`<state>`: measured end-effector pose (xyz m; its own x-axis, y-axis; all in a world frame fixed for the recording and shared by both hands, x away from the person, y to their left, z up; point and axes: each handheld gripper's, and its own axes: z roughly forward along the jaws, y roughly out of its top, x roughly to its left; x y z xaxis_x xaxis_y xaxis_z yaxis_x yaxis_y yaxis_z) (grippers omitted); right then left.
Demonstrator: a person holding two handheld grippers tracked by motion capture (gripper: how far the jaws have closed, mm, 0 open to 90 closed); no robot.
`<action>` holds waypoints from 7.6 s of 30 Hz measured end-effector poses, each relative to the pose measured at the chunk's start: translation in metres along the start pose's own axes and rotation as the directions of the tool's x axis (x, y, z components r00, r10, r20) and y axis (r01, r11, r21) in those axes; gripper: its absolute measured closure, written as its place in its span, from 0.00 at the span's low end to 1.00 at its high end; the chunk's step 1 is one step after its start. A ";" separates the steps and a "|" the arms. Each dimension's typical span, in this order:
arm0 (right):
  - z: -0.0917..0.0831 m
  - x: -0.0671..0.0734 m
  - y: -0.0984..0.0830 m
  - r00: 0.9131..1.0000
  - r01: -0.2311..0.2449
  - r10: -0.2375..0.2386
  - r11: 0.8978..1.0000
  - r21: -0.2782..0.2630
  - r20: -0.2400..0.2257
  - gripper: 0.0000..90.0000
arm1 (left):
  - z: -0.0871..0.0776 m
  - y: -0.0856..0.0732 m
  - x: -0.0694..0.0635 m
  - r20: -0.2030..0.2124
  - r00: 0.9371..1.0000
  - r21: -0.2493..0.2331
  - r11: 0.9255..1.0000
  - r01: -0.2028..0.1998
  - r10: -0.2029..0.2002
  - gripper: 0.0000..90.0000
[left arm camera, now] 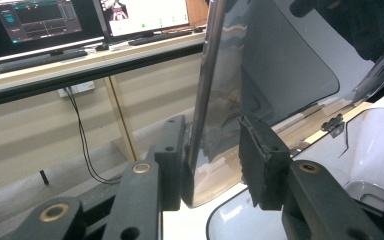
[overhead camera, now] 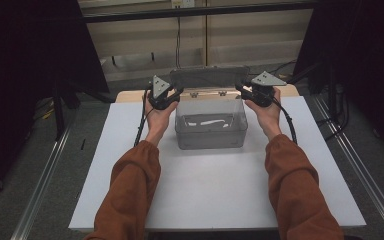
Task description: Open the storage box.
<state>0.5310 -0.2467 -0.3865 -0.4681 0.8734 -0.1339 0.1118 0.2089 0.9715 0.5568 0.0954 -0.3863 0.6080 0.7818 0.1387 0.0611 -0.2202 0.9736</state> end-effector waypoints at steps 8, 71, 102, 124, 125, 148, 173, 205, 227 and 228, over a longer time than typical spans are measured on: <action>0.004 -0.002 0.003 1.000 -0.010 0.010 1.000 0.008 0.004 0.76 | 0.002 -0.002 0.008 -0.016 1.000 0.014 1.000 0.015 -0.015 0.67; 0.029 -0.012 -0.013 0.996 -0.093 0.093 0.995 0.043 0.007 0.77 | 0.032 -0.010 0.017 0.025 0.993 0.161 0.981 0.109 -0.115 0.72; 0.036 -0.022 -0.001 0.973 -0.227 0.231 0.961 0.159 -0.009 0.79 | 0.039 -0.006 0.027 0.066 0.957 0.258 0.931 0.257 -0.282 0.73; 0.043 -0.029 -0.003 0.931 -0.357 0.366 0.914 0.190 -0.010 0.79 | 0.047 -0.005 0.032 0.056 0.940 0.285 0.908 0.309 -0.337 0.69; 0.043 -0.029 -0.004 0.927 -0.366 0.374 0.912 0.186 -0.009 0.79 | 0.047 -0.005 0.032 0.052 0.940 0.284 0.908 0.309 -0.336 0.68; 0.050 -0.032 -0.014 0.875 -0.475 0.484 0.853 0.217 0.016 0.77 | 0.055 -0.004 0.033 0.012 0.923 0.339 0.870 0.359 -0.385 0.61; 0.056 -0.031 -0.021 0.805 -0.582 0.591 0.772 0.256 0.049 0.71 | 0.058 -0.009 0.036 -0.008 0.893 0.375 0.826 0.421 -0.451 0.56; 0.060 -0.026 -0.022 0.777 -0.620 0.625 0.735 0.275 0.082 0.64 | 0.061 -0.014 0.037 -0.023 0.859 0.388 0.788 0.479 -0.511 0.52; 0.060 -0.029 -0.026 0.776 -0.627 0.619 0.739 0.247 0.120 0.53 | 0.063 -0.018 0.034 -0.036 0.872 0.377 0.802 0.464 -0.488 0.47; 0.061 -0.028 -0.026 0.778 -0.625 0.617 0.741 0.245 0.118 0.54 | 0.063 -0.018 0.034 -0.033 0.872 0.374 0.803 0.465 -0.489 0.46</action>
<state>0.5943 -0.2495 -0.4197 -0.1919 0.8601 0.4727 0.5899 -0.2838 0.7559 0.6263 0.0894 -0.4106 0.4742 0.8080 -0.3496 0.6274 -0.0315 0.7781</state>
